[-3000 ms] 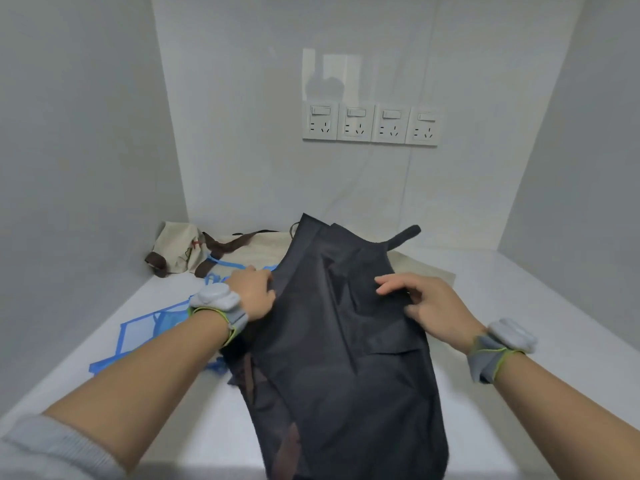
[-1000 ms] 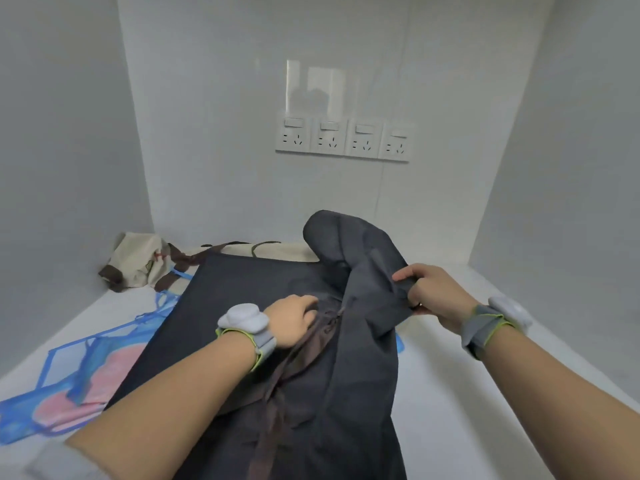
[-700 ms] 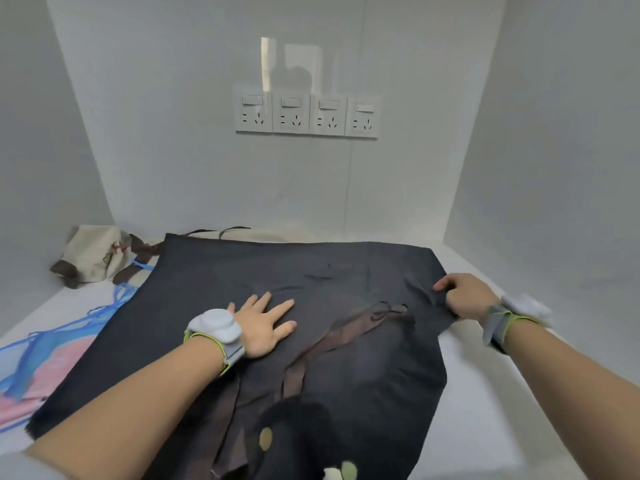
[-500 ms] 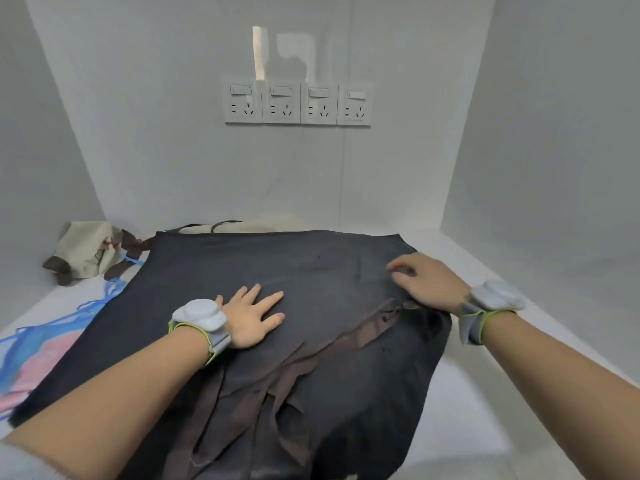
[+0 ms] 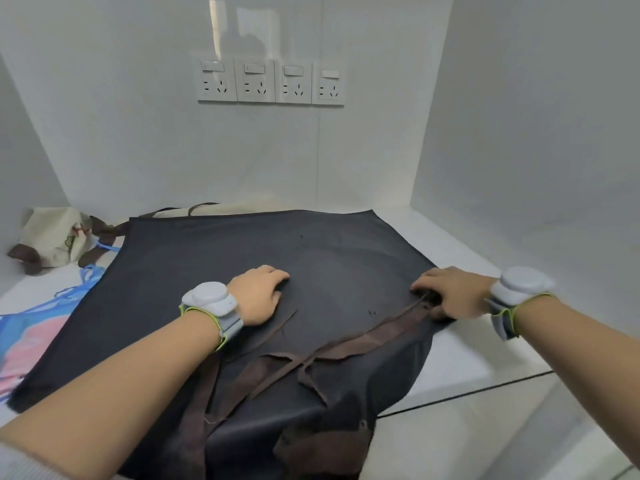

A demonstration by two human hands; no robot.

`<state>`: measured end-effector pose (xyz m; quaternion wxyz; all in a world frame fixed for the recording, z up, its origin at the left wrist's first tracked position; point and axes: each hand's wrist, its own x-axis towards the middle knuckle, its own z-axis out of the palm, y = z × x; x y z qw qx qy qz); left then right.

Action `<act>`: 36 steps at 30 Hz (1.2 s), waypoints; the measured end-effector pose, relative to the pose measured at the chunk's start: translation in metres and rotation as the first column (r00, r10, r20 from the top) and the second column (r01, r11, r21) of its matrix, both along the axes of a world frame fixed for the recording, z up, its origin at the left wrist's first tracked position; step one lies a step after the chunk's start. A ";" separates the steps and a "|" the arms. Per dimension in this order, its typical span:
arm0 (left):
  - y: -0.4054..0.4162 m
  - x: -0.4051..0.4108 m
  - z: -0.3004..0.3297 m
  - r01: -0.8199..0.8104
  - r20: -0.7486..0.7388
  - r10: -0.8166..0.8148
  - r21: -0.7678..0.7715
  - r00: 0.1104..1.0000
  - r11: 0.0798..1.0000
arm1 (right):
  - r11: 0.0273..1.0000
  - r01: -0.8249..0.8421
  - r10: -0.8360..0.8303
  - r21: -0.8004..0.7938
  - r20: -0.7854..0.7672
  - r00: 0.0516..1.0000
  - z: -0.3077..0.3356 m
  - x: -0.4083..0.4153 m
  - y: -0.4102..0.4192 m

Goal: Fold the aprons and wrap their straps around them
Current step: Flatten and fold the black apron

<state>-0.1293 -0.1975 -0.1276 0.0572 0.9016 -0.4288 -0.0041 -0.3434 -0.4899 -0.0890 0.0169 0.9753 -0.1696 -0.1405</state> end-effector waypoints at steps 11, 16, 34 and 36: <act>0.046 -0.051 -0.005 -0.066 -0.091 0.071 0.059 0.993 0.996 | 0.975 -0.159 0.105 0.155 0.310 0.945 0.026 0.013 0.110; 0.073 -0.059 -0.023 -0.120 -0.059 0.124 0.067 0.991 0.990 | 0.987 -0.099 0.078 0.125 0.164 0.983 -0.040 0.010 0.133; 0.060 0.024 0.028 -0.228 -0.078 0.223 -0.060 0.972 0.972 | 0.986 -0.131 0.093 0.100 0.322 0.942 0.022 0.139 0.104; 0.056 0.040 0.022 -0.248 -0.070 0.244 -0.051 0.967 0.968 | 0.984 -0.152 0.116 0.092 0.311 0.943 0.015 0.170 0.103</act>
